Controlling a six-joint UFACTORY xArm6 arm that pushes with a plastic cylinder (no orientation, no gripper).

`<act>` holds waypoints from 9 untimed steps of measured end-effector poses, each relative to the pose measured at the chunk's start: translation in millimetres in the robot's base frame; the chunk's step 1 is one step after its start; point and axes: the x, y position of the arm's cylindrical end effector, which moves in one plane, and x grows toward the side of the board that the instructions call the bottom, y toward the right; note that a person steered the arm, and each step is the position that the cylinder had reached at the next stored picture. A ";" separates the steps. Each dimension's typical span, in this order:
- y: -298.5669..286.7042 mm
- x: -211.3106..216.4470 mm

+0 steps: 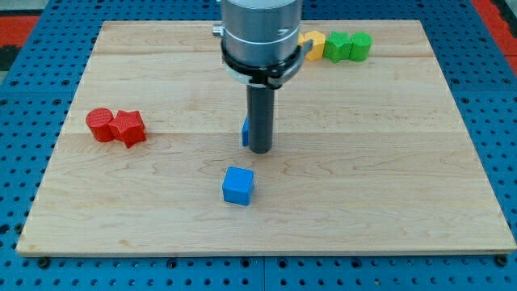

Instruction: Move the blue triangle to the line of blocks

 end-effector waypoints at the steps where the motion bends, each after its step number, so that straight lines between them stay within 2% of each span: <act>1: -4.7 -0.4; 2: -4.7 -0.4; 3: -4.7 -20.3; 5: -4.7 -92.6; 8: -6.4 -176.4; 9: -6.7 -152.2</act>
